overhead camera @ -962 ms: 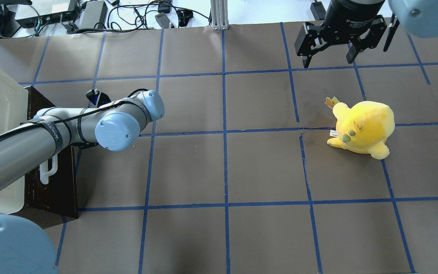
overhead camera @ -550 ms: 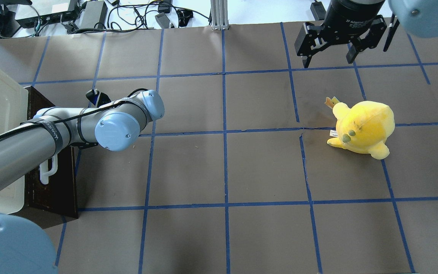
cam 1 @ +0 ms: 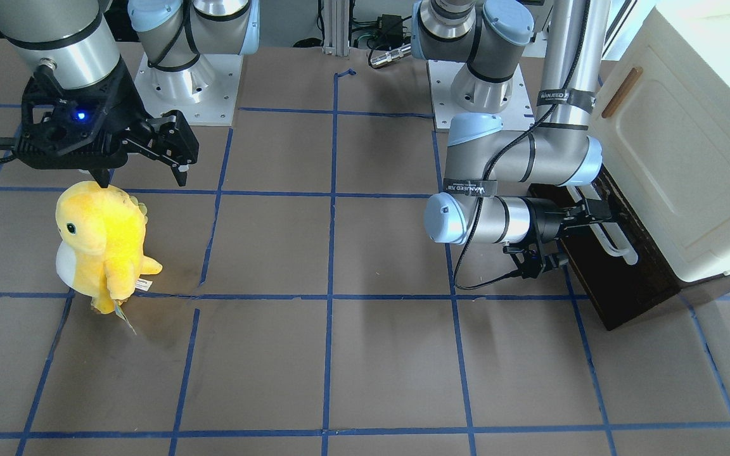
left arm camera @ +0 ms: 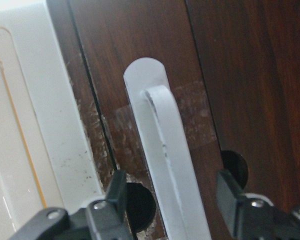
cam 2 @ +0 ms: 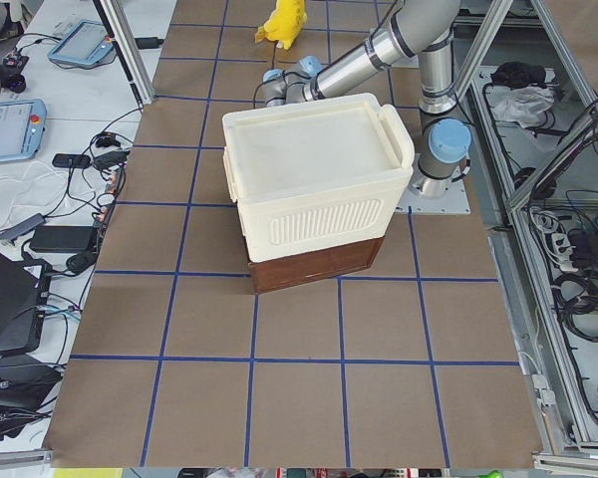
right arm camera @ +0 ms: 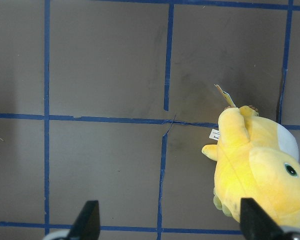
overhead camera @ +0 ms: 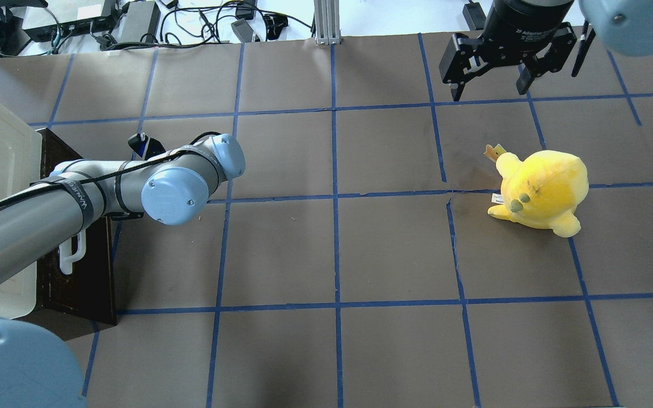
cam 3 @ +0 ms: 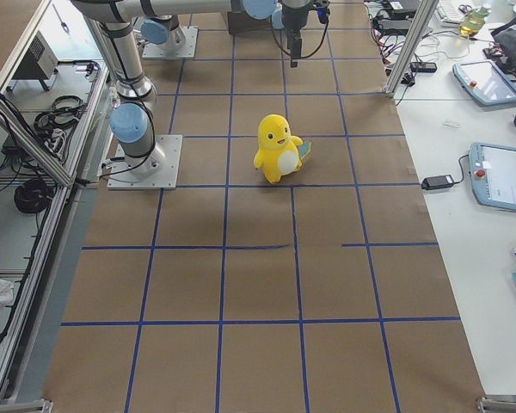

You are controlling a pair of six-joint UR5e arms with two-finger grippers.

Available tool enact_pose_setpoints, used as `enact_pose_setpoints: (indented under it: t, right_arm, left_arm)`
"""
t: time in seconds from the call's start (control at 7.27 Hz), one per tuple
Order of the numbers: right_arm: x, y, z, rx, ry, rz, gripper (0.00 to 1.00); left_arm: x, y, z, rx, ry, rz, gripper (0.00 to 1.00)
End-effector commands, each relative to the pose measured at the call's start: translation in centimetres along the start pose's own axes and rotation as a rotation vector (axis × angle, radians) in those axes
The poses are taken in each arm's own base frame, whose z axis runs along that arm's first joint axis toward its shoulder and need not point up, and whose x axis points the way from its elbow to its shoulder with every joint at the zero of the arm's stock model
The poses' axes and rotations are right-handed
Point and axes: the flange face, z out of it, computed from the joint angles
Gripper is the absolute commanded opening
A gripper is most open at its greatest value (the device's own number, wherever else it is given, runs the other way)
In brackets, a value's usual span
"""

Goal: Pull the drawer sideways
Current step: 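Close the left gripper around the white bar handle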

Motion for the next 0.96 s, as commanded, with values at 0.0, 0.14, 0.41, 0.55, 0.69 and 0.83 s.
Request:
enact_pose_setpoints:
  t: [0.0,0.14,0.41,0.55,0.69,0.83]
  right_arm:
    - [0.00,0.00,0.00,0.000,0.000,0.000,1.00]
    - [0.00,0.00,0.00,0.000,0.000,0.000,1.00]
    - [0.00,0.00,0.00,0.000,0.000,0.000,1.00]
    - [0.00,0.00,0.00,0.000,0.000,0.000,1.00]
    - [0.00,0.00,0.00,0.000,0.000,0.000,1.00]
    - [0.00,0.00,0.00,0.000,0.000,0.000,1.00]
  left_arm:
    - [-0.07,-0.05,-0.02,0.001,-0.001,-0.002,0.57]
    - [0.00,0.00,0.00,0.000,0.000,-0.002,0.57]
    - [-0.06,-0.04,-0.02,0.000,0.000,-0.003,0.57]
    - [0.02,-0.06,0.00,0.000,0.000,0.000,0.57]
    - [0.09,-0.01,0.02,-0.001,0.001,0.001,0.56]
    - [0.17,0.03,0.02,-0.006,0.009,0.001,0.55]
